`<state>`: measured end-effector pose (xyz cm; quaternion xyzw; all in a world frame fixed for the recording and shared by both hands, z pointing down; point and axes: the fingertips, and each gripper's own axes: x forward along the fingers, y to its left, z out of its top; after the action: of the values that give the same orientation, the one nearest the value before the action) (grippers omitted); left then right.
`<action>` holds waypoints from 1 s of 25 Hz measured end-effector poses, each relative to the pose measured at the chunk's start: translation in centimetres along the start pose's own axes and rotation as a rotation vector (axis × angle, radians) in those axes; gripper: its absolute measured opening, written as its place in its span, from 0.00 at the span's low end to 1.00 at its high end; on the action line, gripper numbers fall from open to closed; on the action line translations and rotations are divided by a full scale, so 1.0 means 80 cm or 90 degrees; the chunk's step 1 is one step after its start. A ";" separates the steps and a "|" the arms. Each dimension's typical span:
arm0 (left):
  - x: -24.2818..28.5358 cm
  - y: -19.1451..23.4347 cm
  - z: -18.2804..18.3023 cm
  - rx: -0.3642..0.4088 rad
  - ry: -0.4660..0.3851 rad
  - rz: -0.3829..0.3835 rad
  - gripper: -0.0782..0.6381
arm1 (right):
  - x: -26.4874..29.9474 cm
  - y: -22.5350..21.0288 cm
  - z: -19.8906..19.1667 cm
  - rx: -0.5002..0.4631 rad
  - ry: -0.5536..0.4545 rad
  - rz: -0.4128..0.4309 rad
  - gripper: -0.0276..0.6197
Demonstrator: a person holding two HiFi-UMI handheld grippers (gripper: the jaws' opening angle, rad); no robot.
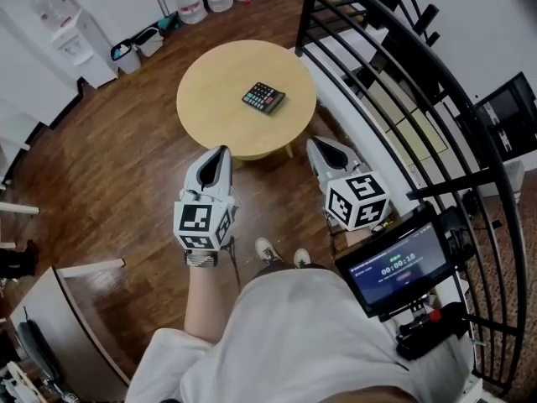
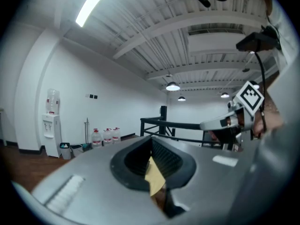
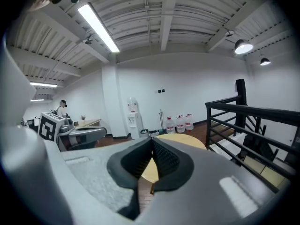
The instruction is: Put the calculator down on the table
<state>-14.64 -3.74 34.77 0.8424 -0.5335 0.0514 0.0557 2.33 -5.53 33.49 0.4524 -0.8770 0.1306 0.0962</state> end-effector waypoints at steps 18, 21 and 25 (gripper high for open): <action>-0.059 -0.123 -0.002 0.014 -0.009 0.005 0.09 | -0.120 0.002 -0.002 -0.028 -0.048 0.029 0.05; -0.081 -0.161 0.008 0.026 -0.026 0.016 0.12 | -0.158 0.004 -0.005 -0.038 -0.056 0.044 0.05; -0.108 -0.214 0.009 0.031 -0.033 0.015 0.12 | -0.212 0.008 -0.010 -0.057 -0.070 0.057 0.05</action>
<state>-2.79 11.11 32.15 0.8383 -0.5431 0.0435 0.0205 11.56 8.14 29.28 0.4141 -0.9054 0.0705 0.0623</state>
